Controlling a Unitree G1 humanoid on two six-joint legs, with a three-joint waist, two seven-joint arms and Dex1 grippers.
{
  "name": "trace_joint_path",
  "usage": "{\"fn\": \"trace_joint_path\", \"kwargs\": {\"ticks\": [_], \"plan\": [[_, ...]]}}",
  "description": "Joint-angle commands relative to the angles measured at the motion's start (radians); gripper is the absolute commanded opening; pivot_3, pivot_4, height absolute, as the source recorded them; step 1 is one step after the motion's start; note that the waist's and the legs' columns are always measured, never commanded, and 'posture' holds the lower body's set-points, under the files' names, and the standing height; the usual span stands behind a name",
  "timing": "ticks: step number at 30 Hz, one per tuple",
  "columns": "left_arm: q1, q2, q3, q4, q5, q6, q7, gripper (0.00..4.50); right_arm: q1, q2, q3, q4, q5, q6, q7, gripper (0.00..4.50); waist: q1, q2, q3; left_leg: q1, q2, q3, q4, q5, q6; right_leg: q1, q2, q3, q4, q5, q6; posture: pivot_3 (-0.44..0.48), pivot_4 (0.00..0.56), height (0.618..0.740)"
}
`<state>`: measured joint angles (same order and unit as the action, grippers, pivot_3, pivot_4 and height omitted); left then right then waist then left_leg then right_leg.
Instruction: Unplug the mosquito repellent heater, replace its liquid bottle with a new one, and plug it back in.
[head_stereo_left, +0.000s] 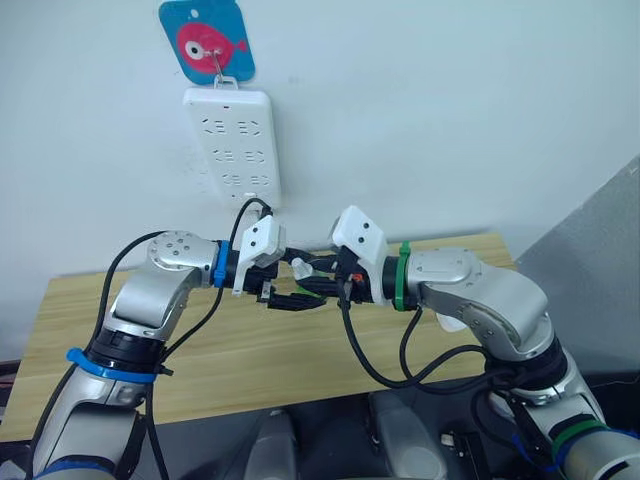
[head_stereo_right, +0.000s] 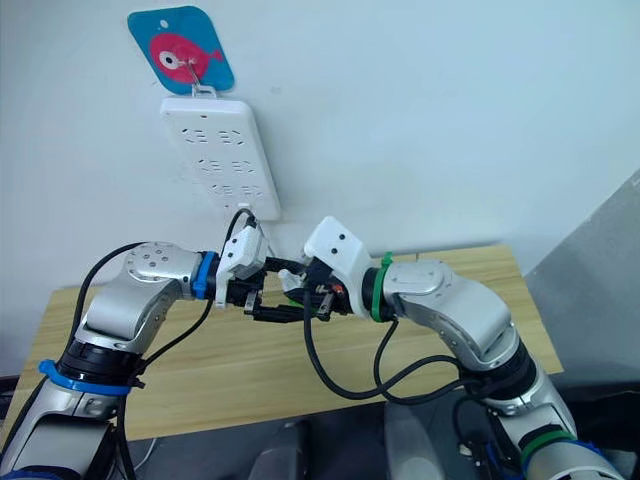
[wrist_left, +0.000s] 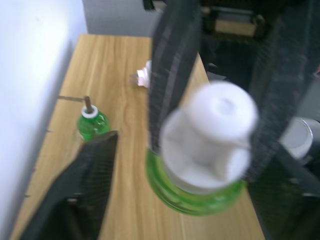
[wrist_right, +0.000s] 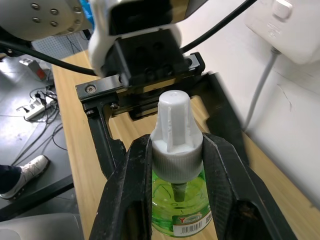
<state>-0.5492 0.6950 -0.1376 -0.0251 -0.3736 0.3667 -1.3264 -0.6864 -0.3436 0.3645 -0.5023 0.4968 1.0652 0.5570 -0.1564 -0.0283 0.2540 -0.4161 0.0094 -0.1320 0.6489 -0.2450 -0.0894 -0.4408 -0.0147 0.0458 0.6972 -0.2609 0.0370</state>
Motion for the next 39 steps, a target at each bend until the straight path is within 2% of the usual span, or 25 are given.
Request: {"fn": "trace_joint_path", "kwargs": {"ticks": [1,7,11,18,23,27,38,39], "plan": [[0.019,0.012,0.048,-0.001,-0.025,-0.021,-0.003,4.5,0.003,0.004,-0.046,-0.033,0.026,-0.026,0.017,1.04,-0.001,0.0,-0.004,0.0,0.0,0.0,0.0,0.0,0.0,0.0,0.0,0.0,0.0,0.0,0.0,-0.196,0.149,0.72],[0.058,0.024,0.129,-0.027,-0.155,0.141,0.013,4.5,0.014,0.024,-0.16,-0.031,0.094,-0.017,0.016,1.04,-0.01,0.001,-0.022,0.0,0.0,0.0,0.0,0.0,0.0,0.0,0.0,0.0,0.0,0.0,0.0,-0.196,0.137,0.72],[0.061,-0.005,0.172,-0.07,-0.246,0.234,0.048,4.5,0.026,0.04,-0.231,-0.031,0.151,-0.006,0.01,1.04,-0.01,0.001,-0.033,0.001,0.0,-0.001,0.0,0.0,0.0,0.001,0.0,0.0,0.0,0.0,0.0,-0.194,0.129,0.72],[0.023,-0.048,0.175,-0.107,-0.325,0.338,0.115,4.5,0.046,0.033,-0.255,-0.045,0.206,-0.011,0.017,1.04,-0.011,0.001,-0.049,0.003,0.0,-0.001,0.0,0.0,0.0,0.003,0.0,0.0,0.0,0.0,0.0,-0.194,0.121,0.72],[0.017,-0.016,0.144,-0.122,-0.335,0.387,0.084,4.5,0.045,0.034,-0.257,-0.043,0.226,-0.02,0.011,1.04,-0.018,0.002,-0.056,0.005,0.0,0.0,-0.001,0.0,0.0,0.004,0.0,0.0,0.001,0.0,0.0,-0.193,0.116,0.72],[0.018,0.004,0.113,-0.117,-0.293,0.347,0.051,4.5,0.042,0.032,-0.258,-0.044,0.237,-0.019,0.013,1.04,-0.019,0.003,-0.06,0.005,0.0,0.0,-0.001,0.0,0.0,0.004,0.0,0.0,0.001,0.0,0.0,-0.193,0.116,0.72],[-0.001,-0.008,0.091,-0.076,-0.278,0.309,0.026,4.5,0.042,0.024,-0.252,-0.051,0.258,-0.021,0.004,1.04,-0.021,0.006,-0.067,0.007,0.0,0.0,-0.001,0.0,0.0,0.006,0.0,0.0,0.0,0.0,0.0,-0.2,0.119,0.72],[0.001,-0.007,0.092,-0.073,-0.279,0.308,0.022,4.32,0.042,0.025,-0.252,-0.052,0.258,-0.021,0.002,1.04,-0.022,0.006,-0.067,0.007,0.0,0.0,-0.001,0.0,0.0,0.006,0.0,0.001,0.0,0.0,0.0,-0.2,0.119,0.72]]}}
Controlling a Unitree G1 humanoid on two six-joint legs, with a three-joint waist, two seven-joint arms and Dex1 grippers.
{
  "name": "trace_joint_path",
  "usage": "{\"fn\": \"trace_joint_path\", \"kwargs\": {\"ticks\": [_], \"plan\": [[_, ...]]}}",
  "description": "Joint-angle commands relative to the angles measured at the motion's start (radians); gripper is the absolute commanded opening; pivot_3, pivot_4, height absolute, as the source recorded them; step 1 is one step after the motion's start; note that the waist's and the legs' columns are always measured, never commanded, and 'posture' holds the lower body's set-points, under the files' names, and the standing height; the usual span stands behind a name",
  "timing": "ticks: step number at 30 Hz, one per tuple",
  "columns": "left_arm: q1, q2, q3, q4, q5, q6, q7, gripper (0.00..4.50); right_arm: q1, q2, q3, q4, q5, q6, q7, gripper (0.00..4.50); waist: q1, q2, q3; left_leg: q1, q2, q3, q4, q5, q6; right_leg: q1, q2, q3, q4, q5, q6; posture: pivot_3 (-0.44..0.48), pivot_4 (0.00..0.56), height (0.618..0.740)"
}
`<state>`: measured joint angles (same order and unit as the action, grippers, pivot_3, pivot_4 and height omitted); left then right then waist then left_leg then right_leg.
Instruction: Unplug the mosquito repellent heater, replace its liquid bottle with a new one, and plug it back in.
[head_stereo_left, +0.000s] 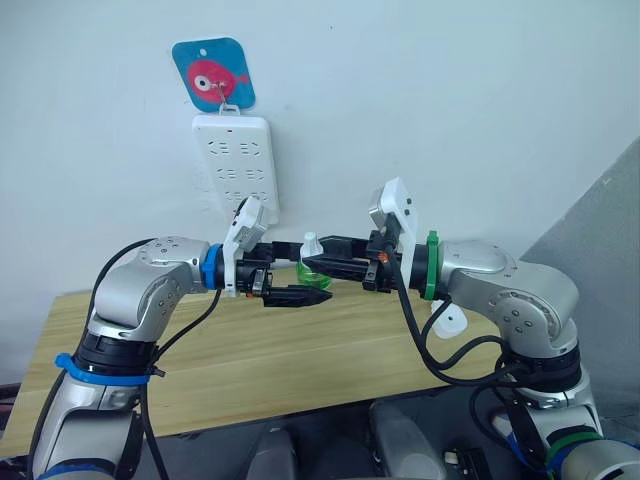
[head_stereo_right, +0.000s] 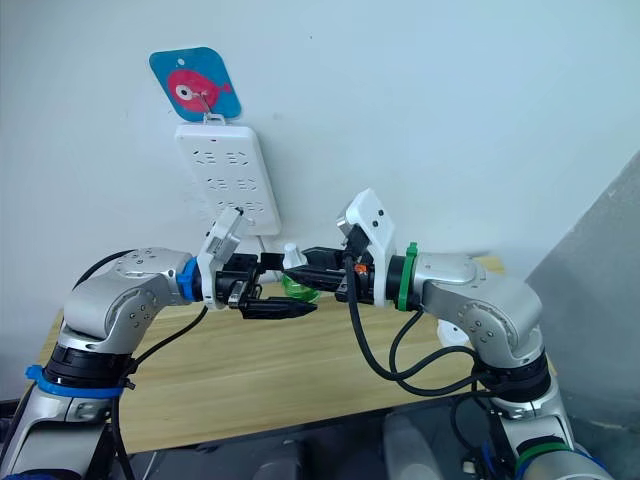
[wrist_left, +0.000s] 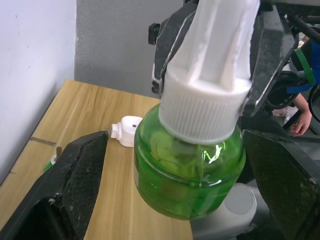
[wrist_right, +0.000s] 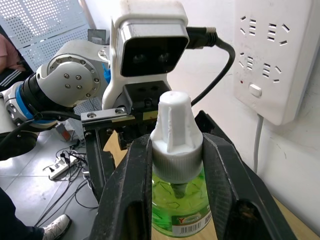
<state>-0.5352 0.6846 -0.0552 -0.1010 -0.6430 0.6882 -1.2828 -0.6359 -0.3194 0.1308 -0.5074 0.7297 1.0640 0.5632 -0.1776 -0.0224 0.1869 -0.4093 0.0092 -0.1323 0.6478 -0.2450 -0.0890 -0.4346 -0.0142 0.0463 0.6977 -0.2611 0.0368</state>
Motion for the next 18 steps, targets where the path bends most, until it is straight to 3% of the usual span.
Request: {"fn": "trace_joint_path", "kwargs": {"ticks": [1,7,8,16,18], "plan": [[-0.011,0.004,0.01,0.005,-0.01,-0.015,-0.025,4.13,-0.008,0.001,-0.018,-0.047,0.025,-0.02,-0.005,1.04,-0.002,0.0,0.0,0.0,0.0,0.0,0.0,0.0,0.0,0.0,0.0,0.0,0.0,0.0,0.0,-0.2,0.119,0.72],[0.0,0.002,0.013,0.017,0.0,-0.029,-0.035,2.4,-0.005,0.002,-0.019,-0.048,0.026,-0.025,-0.011,1.04,-0.013,0.0,0.0,0.001,0.0,0.0,0.0,0.0,0.0,0.001,0.0,0.0,0.0,0.0,0.0,-0.2,0.119,0.72],[0.001,-0.001,0.015,0.019,0.002,-0.034,-0.032,2.29,-0.005,0.002,-0.019,-0.049,0.028,-0.024,-0.012,1.04,-0.014,0.0,0.0,0.001,0.0,0.0,0.0,0.0,0.0,0.001,0.0,0.0,0.0,0.0,0.0,-0.2,0.119,0.72],[0.01,-0.012,0.014,0.016,0.022,-0.083,-0.017,2.29,-0.003,-0.011,-0.016,-0.051,0.035,-0.03,0.002,1.04,-0.017,0.0,0.0,0.001,0.0,0.0,0.0,0.0,0.0,0.001,0.0,0.0,0.0,0.0,0.0,-0.194,0.117,0.72],[0.015,-0.029,0.018,0.023,0.041,-0.12,0.007,2.29,-0.002,-0.026,-0.017,-0.055,0.021,-0.043,0.003,1.77,-0.016,0.001,-0.001,0.001,0.0,0.0,0.0,0.0,0.0,0.001,0.0,0.0,0.0,0.0,0.0,-0.196,0.114,0.72]]}}
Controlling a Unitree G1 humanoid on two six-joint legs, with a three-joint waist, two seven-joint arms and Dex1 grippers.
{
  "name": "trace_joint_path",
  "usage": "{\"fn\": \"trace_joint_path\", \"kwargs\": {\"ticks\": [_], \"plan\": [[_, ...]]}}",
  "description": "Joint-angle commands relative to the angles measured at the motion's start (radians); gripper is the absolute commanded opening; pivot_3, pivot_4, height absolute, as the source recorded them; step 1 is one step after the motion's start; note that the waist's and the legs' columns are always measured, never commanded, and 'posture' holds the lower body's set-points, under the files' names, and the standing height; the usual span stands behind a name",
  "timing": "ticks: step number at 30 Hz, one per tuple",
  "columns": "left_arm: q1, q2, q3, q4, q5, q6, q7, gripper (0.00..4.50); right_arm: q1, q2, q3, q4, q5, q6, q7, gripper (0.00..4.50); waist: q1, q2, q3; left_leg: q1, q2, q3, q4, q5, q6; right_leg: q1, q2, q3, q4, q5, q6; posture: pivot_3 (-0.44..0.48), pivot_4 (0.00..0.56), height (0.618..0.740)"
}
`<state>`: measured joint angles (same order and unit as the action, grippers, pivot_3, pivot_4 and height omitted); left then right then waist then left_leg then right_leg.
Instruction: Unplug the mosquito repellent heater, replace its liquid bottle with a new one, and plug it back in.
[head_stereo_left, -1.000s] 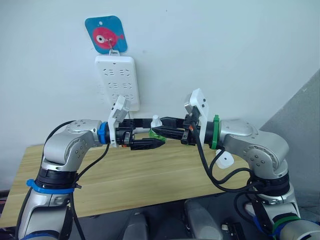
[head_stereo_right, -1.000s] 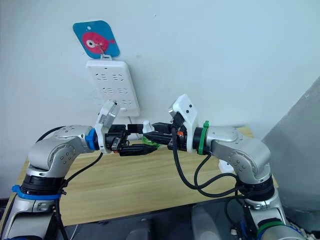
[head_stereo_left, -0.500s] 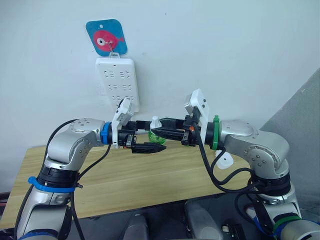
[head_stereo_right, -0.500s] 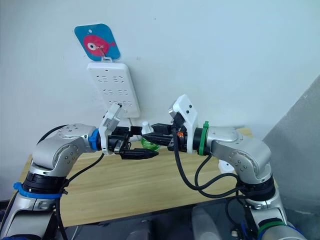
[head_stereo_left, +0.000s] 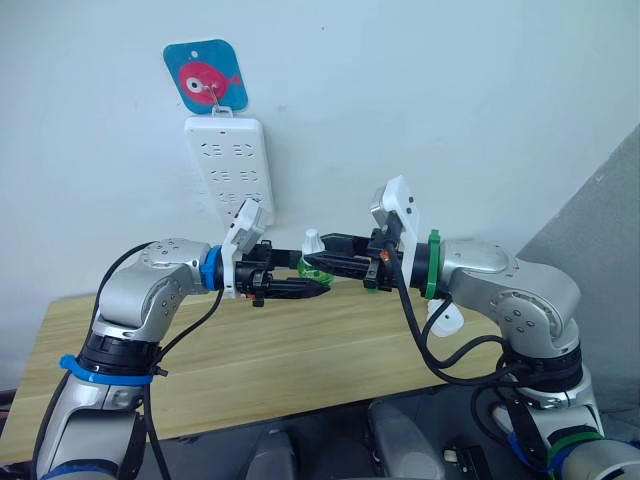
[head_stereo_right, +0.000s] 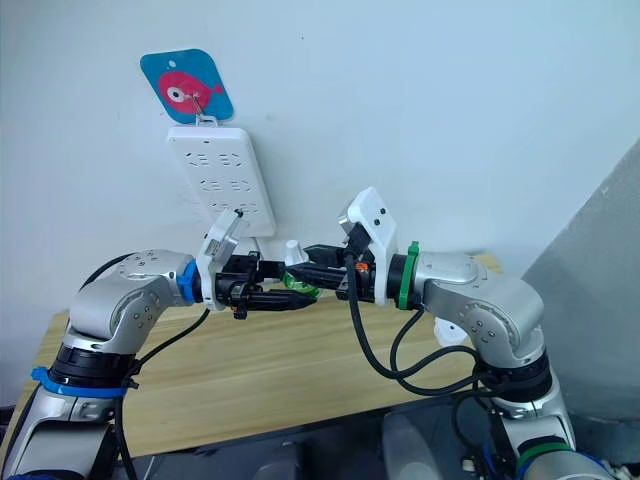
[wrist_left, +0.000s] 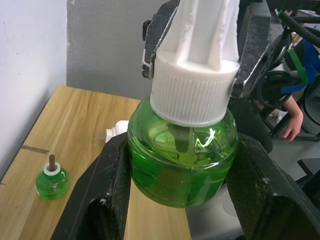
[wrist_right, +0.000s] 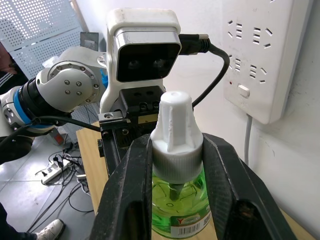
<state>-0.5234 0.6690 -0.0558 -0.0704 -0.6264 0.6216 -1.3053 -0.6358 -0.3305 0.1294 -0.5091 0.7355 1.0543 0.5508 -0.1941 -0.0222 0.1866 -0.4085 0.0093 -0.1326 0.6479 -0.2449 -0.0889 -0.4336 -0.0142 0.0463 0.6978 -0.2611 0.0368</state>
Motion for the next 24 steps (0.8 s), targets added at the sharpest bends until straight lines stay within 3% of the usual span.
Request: {"fn": "trace_joint_path", "kwargs": {"ticks": [1,4,9,15,24], "plan": [[0.008,-0.023,0.018,-0.007,0.034,-0.072,0.04,2.29,-0.001,-0.023,-0.017,-0.057,0.003,-0.039,0.006,2.05,0.001,0.001,-0.001,0.0,0.0,0.0,0.0,0.0,0.0,0.0,0.0,0.0,0.0,0.0,0.0,-0.196,0.114,0.72],[0.036,-0.06,0.016,-0.008,0.073,-0.146,0.086,2.29,0.006,-0.07,-0.015,-0.088,-0.036,-0.058,-0.008,3.09,0.001,0.002,-0.003,0.0,0.0,0.0,0.0,0.0,0.0,0.0,0.0,0.0,0.0,0.0,0.0,-0.198,0.112,0.72],[0.084,-0.143,0.026,-0.02,0.137,-0.257,0.203,2.29,0.063,-0.139,-0.022,-0.173,-0.092,-0.104,-0.043,3.12,0.001,0.003,-0.005,0.002,0.0,0.0,0.0,0.0,0.0,0.003,0.0,0.001,-0.001,0.0,0.0,-0.205,0.116,0.72],[0.103,-0.187,0.006,-0.04,0.169,-0.306,0.252,2.29,0.101,-0.029,0.112,-0.165,-0.279,-0.198,-0.218,3.12,0.0,0.003,-0.007,0.012,0.0,0.0,-0.001,0.0,0.0,0.013,0.001,0.002,-0.001,-0.002,-0.001,-0.218,0.122,0.72],[0.08,-0.193,0.007,-0.04,0.172,-0.302,0.282,2.29,0.115,0.105,0.189,-0.081,-0.401,-0.267,-0.295,3.12,0.0,0.004,-0.008,0.011,0.0,-0.001,-0.001,0.0,0.0,0.013,0.002,0.001,-0.001,-0.002,-0.001,-0.214,0.119,0.72]]}}
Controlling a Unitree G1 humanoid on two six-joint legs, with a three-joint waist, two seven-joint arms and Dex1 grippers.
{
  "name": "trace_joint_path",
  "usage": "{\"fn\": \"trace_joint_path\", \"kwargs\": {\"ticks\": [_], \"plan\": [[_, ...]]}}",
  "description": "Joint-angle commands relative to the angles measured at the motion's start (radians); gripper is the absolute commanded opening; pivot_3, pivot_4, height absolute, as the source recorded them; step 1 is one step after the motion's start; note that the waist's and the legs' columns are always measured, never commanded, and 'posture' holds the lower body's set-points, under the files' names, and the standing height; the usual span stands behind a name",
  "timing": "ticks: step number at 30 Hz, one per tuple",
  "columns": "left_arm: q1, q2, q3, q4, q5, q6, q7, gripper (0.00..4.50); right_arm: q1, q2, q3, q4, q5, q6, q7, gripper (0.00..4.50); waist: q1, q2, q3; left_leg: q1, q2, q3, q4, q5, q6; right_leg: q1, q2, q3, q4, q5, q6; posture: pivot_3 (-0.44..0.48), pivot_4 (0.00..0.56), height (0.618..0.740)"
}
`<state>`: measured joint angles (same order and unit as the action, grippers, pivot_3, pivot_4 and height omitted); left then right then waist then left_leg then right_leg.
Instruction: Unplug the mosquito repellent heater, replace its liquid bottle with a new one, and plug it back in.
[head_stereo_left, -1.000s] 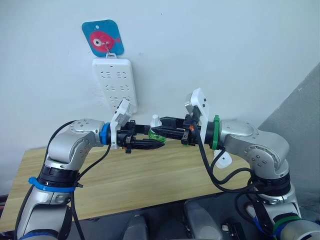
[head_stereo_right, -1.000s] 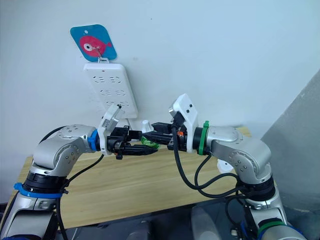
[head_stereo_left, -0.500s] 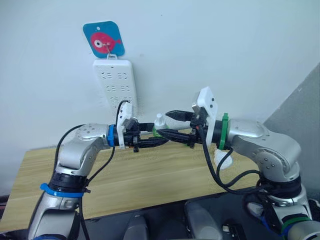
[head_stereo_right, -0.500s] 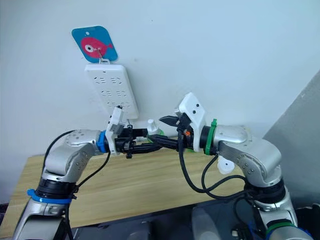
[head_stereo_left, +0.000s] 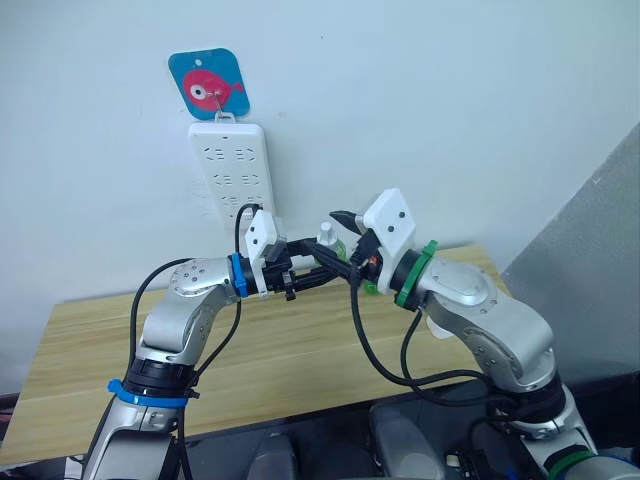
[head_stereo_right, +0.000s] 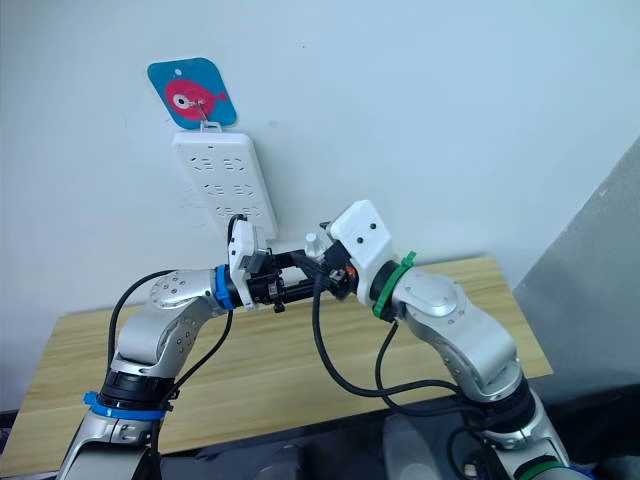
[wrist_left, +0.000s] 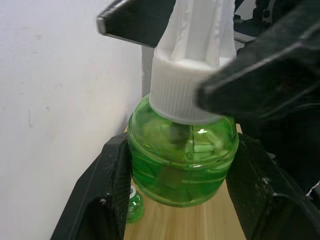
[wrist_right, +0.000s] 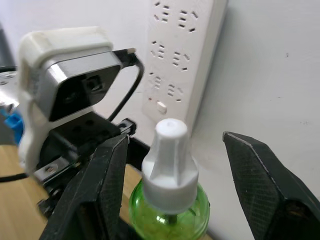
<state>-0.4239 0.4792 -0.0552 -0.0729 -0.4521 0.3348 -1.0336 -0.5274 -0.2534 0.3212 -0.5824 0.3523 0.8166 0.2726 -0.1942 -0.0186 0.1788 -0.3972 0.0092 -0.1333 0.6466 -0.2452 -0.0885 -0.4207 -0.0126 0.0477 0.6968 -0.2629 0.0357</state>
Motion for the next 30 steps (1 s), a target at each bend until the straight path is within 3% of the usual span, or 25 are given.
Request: {"fn": "trace_joint_path", "kwargs": {"ticks": [1,3,7,12,20,25,26,30], "plan": [[-0.021,-0.003,0.007,-0.039,-0.003,-0.013,0.013,2.29,0.011,0.037,-0.004,-0.005,-0.021,-0.032,-0.016,2.95,0.0,0.0,0.0,0.0,0.0,0.0,0.0,0.0,0.0,0.0,0.0,0.0,0.0,0.0,0.0,-0.214,0.119,0.72],[-0.022,-0.002,0.008,-0.042,-0.004,-0.01,0.015,2.29,0.019,0.051,-0.011,-0.003,-0.014,-0.032,-0.004,2.56,0.0,0.0,0.0,0.0,0.0,0.0,0.0,0.0,0.0,0.0,0.0,0.0,0.0,0.0,0.0,-0.214,0.119,0.72],[-0.023,0.001,0.01,-0.048,-0.009,-0.004,0.021,2.29,0.032,0.045,-0.004,-0.01,-0.014,-0.036,0.024,1.09,0.0,0.0,0.0,0.0,0.0,0.0,0.0,0.0,0.0,0.0,0.0,0.0,0.0,0.0,0.0,-0.214,0.119,0.72],[-0.024,0.026,0.0,-0.06,-0.02,0.003,-0.028,2.29,0.026,0.032,-0.017,0.005,0.024,-0.039,0.097,1.09,0.0,0.0,0.0,0.0,0.0,0.0,0.0,0.0,0.0,0.0,0.0,0.0,0.0,0.0,0.0,-0.205,0.119,0.72],[-0.053,0.099,-0.043,-0.014,-0.005,-0.054,-0.201,2.29,-0.171,-0.234,-0.068,0.239,0.198,-0.117,0.69,1.09,0.002,0.0,0.0,0.001,0.0,-0.001,0.0,0.0,0.0,0.002,0.0,-0.001,-0.001,0.0,0.0,-0.205,0.119,0.72],[-0.062,0.069,-0.036,0.016,0.009,-0.082,-0.163,2.29,-0.196,-0.251,-0.101,0.257,0.223,-0.097,0.698,1.09,-0.002,0.0,-0.001,0.001,0.001,-0.001,-0.001,0.0,0.0,0.001,0.001,-0.002,-0.001,-0.001,-0.001,-0.199,0.114,0.72],[-0.056,0.065,-0.037,0.014,0.012,-0.086,-0.158,2.29,-0.19,-0.243,-0.113,0.25,0.223,-0.094,0.678,1.82,-0.002,0.0,-0.001,0.0,0.001,-0.001,-0.001,0.0,0.0,0.001,0.001,-0.002,-0.001,-0.001,-0.001,-0.204,0.116,0.72],[-0.022,0.039,-0.028,0.005,0.024,-0.097,-0.089,2.29,-0.134,-0.201,-0.166,0.16,0.169,-0.111,0.516,3.18,-0.002,0.0,-0.001,0.0,0.001,-0.001,-0.001,0.0,0.0,0.001,0.0,-0.001,0.0,-0.001,-0.001,-0.21,0.118,0.72]]}}
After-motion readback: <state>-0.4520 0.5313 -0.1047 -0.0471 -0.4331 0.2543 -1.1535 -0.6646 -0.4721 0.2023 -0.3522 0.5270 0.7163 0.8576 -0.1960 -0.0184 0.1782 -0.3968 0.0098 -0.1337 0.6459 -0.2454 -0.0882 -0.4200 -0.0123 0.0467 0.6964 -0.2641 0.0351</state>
